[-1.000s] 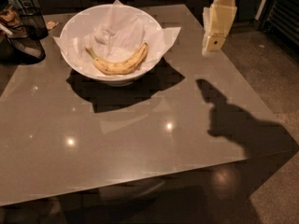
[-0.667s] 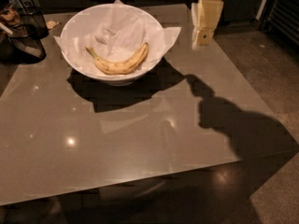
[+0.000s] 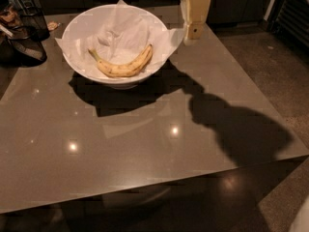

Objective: Pick banana from white bowl

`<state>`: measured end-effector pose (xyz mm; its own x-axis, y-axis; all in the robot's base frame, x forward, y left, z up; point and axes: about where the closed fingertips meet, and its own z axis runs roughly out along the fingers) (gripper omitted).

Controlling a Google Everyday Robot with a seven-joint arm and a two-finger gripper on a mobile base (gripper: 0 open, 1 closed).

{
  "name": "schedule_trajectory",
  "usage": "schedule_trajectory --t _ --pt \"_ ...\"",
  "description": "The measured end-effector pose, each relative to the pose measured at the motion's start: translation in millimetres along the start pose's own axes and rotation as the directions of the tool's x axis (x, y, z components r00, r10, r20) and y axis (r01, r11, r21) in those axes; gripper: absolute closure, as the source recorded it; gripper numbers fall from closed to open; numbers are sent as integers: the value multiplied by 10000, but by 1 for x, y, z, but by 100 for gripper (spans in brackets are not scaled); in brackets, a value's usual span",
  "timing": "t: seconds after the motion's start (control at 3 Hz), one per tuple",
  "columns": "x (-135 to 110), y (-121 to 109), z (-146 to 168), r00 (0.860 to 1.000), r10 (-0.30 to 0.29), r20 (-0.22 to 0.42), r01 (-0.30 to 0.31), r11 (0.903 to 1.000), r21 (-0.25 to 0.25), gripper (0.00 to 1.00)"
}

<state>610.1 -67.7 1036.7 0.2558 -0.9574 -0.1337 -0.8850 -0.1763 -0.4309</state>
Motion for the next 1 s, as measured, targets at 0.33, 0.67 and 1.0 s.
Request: schedule_trajectory --t 0.33,0.67,1.0 --pt "-16 -7 16 9986 -273 462 287 9991 -312 0" --pt "-38 -17 39 9920 -940 840 1007 9917 -797 0" --pt "-60 -25 61 9808 -1556 1177 1690 9790 -1141 0"
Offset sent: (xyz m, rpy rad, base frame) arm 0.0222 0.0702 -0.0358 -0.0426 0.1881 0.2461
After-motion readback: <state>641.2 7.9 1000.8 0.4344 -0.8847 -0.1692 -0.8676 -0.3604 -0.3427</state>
